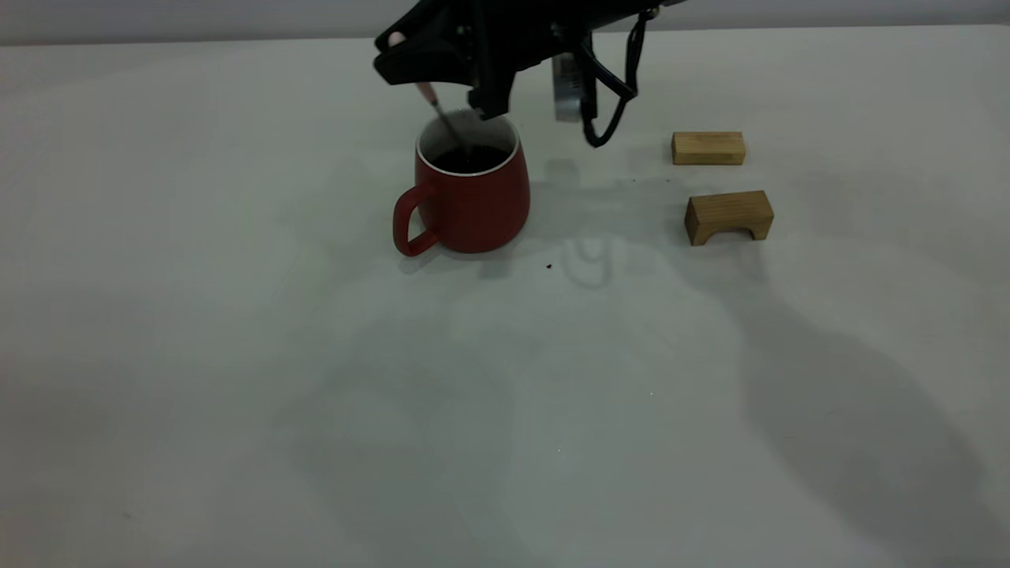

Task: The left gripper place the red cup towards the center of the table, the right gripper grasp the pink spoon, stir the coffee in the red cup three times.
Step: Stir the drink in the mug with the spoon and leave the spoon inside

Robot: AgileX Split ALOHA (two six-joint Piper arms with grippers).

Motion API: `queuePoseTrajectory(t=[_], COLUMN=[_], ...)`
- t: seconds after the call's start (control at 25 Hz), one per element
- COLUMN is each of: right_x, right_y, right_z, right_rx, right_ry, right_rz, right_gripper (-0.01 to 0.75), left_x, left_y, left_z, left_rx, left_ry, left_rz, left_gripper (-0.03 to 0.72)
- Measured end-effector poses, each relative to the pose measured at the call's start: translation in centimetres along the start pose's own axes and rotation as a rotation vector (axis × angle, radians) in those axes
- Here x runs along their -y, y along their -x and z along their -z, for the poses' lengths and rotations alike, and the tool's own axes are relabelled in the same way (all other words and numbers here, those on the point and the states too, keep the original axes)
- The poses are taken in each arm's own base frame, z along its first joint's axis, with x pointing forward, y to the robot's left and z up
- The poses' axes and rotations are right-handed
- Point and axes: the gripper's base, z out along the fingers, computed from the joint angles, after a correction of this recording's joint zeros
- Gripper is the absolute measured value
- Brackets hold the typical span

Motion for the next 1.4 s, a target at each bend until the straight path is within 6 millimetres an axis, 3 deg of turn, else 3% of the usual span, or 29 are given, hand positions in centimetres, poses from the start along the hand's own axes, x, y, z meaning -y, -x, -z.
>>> queuePoseTrajectory(t=[0.12,0.24,0.44,0.84,1.2,1.4], right_x=[-0.3,-0.3,0.2,0.1,-0.3,-0.8], right_y=[1.1,2.0,1.8,-0.5,0.0,0.8], right_z=[1.2,2.3,2.1,0.1,0.1,0.8], right_rx=[0.028,0.057,0.073,-0.047,-0.005,0.036], right_ry=[-0.029,-0.079,-0.121,-0.04,0.011,0.046], right_rz=[-0.006,-0.147,-0.341,-0.327,-0.32,-0.199], right_gripper=[0.135,0.135,0.135,0.135,0.135,0.135], left_x=[0.0,0.0,0.0,0.0,0.0,0.0], left_y=[0.0,0.0,0.0,0.0,0.0,0.0], left_z=[0.0,0.0,0.0,0.0,0.0,0.0], left_rx=[0.0,0.0,0.0,0.0,0.0,0.0], left_ry=[0.0,0.0,0.0,0.0,0.0,0.0], left_rz=[0.0,0.0,0.0,0.0,0.0,0.0], left_gripper=[0.558,0.558,0.558,0.558,0.558,0.558])
